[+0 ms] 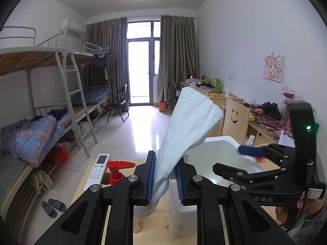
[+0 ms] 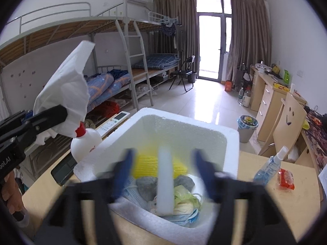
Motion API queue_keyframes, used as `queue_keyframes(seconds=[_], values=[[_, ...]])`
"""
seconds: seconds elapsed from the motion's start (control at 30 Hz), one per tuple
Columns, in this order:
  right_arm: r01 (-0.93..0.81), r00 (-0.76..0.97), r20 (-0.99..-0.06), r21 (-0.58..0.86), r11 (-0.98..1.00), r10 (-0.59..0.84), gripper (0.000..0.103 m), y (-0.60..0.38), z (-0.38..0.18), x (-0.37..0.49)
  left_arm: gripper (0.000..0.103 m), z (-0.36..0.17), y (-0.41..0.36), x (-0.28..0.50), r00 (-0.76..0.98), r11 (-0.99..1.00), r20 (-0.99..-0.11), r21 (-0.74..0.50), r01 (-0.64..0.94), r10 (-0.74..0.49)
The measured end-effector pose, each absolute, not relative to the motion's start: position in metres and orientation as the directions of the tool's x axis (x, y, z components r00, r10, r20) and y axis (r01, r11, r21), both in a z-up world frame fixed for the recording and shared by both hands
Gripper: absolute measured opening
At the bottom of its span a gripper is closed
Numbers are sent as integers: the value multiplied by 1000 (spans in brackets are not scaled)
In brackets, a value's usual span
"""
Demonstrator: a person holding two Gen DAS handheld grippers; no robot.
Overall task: Organize soft objects
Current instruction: 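Lower the rolled towel into the foam box and open the right tool, then lower the napkin into the foam box and open the left tool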
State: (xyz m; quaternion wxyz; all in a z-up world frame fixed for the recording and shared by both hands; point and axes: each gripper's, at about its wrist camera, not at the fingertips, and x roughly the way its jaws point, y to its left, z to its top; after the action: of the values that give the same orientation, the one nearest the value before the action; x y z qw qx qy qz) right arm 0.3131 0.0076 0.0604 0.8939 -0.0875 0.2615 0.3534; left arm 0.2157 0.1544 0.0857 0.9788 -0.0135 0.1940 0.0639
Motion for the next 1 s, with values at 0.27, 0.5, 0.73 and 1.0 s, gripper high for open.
queue_keyframes(seconds=[0.27,0.5,0.73,1.0], values=[[-665,634,-506,27,746,584,88,-2,67,306,20,85,152,217,915,992,-388,-4,-125,114],[-664,640,-496,26,747,586,88,-15,74,294,20,83,148,220,912,995,-401,-9,-104,92],[-639,687,-457,-10,769,565,98,-36,80,275,20,79,144,231,903,996,-425,-24,-88,69],[-605,708,-454,4,796,541,100,-63,82,259,20,77,126,241,899,999,-438,-9,-42,33]])
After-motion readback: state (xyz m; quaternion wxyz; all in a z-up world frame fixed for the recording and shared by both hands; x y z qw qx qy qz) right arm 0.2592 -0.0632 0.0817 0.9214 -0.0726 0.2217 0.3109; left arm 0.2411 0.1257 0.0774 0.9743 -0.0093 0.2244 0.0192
